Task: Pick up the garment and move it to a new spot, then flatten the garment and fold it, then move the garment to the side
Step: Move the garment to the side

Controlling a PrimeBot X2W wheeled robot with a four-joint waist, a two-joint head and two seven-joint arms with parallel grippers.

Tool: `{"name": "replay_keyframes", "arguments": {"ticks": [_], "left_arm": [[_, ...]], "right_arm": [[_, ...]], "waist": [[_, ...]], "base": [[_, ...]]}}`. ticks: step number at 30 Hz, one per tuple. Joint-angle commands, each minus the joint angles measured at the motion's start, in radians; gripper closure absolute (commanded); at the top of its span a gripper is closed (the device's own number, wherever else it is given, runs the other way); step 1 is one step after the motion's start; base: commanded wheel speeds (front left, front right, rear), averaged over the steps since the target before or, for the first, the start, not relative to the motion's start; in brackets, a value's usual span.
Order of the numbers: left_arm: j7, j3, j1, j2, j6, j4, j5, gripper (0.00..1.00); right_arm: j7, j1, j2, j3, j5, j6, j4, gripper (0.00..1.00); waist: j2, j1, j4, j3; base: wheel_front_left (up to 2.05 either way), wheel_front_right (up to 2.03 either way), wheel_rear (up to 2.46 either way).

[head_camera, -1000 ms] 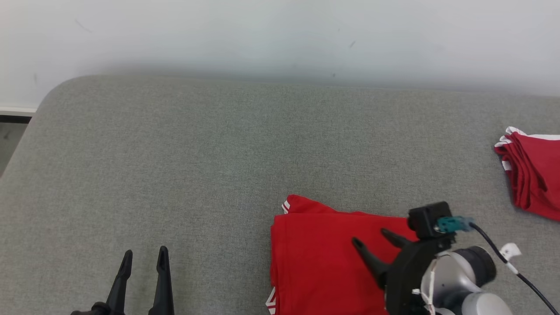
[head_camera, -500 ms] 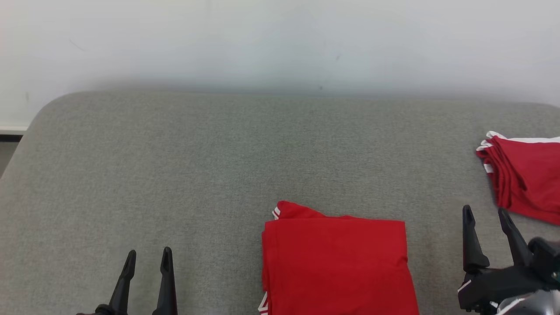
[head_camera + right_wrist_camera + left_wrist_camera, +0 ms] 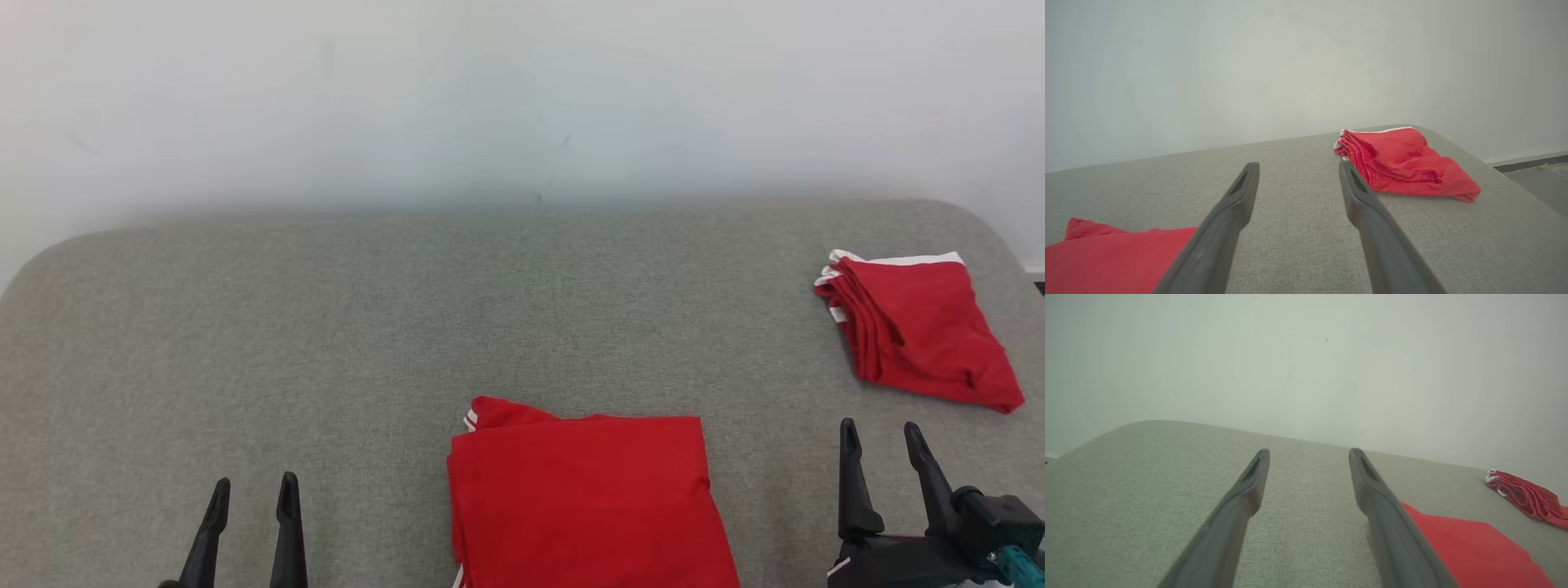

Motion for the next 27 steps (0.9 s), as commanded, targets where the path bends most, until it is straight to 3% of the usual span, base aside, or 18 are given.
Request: {"name": "replay_keyframes", "arguments": {"ticks": [1,13,27], "left_arm": [[-0.003,0.007,0.009,-0.003,-0.002,0.001,0.002,0.0],[-0.003,0.069,0.022,-0.021,-0.011,0.073,0.001,0.0],[-0.003,0.076,0.031,-0.029,-0.01,0.072,0.014,0.0]], "right_arm": [[-0.007,-0.006,0.001,0.002,-0.006,-0.003,0.01,0.0],[0.011,-0.028,0.0,0.147,-0.026,-0.003,0.056,0.0],[0.024,-0.015,0.0,0.167,-0.005,-0.003,0.039,0.0]], "waist": [[0.0,0.0001,-0.014,-0.012],[0.0,0.0001,-0.012,-0.031],[0.0,0.0001,0.009,-0.031]], "base": [[0.0,0.0,0.0],[0.0,0.0,0.0],[0.0,0.0,0.0]]}}
